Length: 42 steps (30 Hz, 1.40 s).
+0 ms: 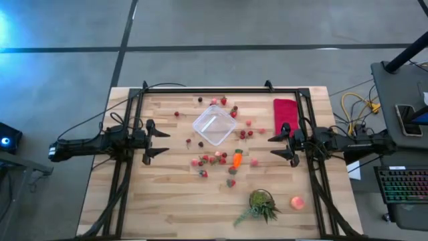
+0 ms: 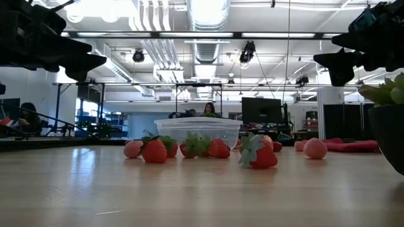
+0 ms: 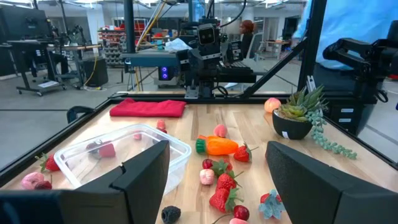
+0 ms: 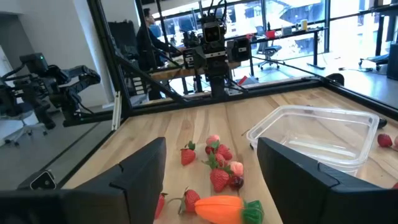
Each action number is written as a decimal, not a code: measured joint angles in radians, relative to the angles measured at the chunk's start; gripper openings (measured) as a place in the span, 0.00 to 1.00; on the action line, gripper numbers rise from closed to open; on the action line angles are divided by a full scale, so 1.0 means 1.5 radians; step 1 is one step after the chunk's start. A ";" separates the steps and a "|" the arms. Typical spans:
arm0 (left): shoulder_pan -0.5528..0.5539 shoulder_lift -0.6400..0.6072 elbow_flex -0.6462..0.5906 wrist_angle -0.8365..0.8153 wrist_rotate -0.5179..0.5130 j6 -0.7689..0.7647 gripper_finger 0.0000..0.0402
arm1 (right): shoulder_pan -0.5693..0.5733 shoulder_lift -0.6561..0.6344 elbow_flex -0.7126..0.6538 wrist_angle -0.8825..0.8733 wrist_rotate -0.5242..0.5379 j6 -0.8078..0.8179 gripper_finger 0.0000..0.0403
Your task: Pick and placing Produce into tupperware
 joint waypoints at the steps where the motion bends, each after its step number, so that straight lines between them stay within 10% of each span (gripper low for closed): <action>1: 0.000 0.000 0.000 0.000 0.000 0.000 0.64 | 0.000 0.000 0.000 0.000 0.000 0.000 0.61; 36: 0.000 0.000 0.000 0.000 0.000 0.000 0.64 | 0.000 0.000 0.000 0.016 0.006 0.001 0.61; 42: 0.000 0.000 0.000 0.000 0.000 0.000 0.64 | 0.000 0.004 0.000 0.105 0.081 0.303 0.60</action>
